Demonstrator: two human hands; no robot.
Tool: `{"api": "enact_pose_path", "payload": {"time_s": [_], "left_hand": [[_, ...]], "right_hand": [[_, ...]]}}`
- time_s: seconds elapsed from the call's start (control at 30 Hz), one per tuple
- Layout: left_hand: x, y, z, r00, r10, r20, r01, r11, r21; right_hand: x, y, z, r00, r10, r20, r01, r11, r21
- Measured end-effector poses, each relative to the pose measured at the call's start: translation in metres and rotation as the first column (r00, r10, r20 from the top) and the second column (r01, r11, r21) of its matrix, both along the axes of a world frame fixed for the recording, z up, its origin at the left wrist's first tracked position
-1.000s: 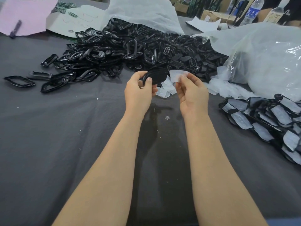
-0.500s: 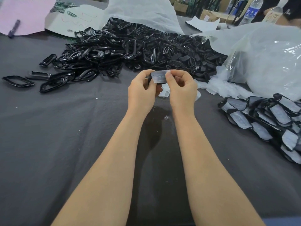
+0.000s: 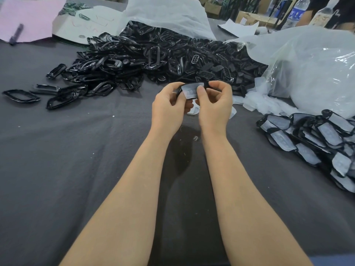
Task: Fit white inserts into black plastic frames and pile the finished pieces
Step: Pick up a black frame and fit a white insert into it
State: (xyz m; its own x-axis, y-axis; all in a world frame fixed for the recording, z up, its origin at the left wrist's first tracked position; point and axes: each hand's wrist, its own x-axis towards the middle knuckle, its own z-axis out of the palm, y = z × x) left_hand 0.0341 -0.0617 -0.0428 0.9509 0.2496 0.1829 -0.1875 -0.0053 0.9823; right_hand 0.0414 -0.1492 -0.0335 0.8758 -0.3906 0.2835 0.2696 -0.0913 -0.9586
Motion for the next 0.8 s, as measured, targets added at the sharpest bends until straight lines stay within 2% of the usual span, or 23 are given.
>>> {"api": "enact_pose_path", "payload": {"time_s": [0.2, 0.4, 0.6, 0.7, 0.8], "left_hand": [[0.001, 0.001, -0.001, 1.000, 0.015, 0.004, -0.015, 1.000, 0.026], [-0.001, 0.001, -0.001, 1.000, 0.006, 0.028, -0.007, 0.999, 0.036], [-0.003, 0.002, 0.001, 1.000, -0.004, 0.028, 0.003, 0.999, 0.041], [-0.003, 0.002, 0.001, 1.000, -0.007, 0.017, 0.006, 0.999, 0.049], [-0.002, 0.001, 0.001, 1.000, 0.005, -0.002, -0.004, 0.998, 0.056]], "right_hand": [[0.008, -0.006, 0.000, 0.983, 0.135, -0.126, -0.121, 0.986, 0.114], [0.011, -0.015, 0.002, 0.926, 0.329, -0.185, -0.241, 0.892, 0.382], [0.010, -0.020, 0.003, 0.895, 0.402, -0.194, -0.310, 0.872, 0.378], [0.010, -0.019, 0.003, 0.902, 0.384, -0.195, -0.294, 0.880, 0.374], [0.009, -0.017, 0.002, 0.927, 0.322, -0.194, -0.263, 0.925, 0.275]]}}
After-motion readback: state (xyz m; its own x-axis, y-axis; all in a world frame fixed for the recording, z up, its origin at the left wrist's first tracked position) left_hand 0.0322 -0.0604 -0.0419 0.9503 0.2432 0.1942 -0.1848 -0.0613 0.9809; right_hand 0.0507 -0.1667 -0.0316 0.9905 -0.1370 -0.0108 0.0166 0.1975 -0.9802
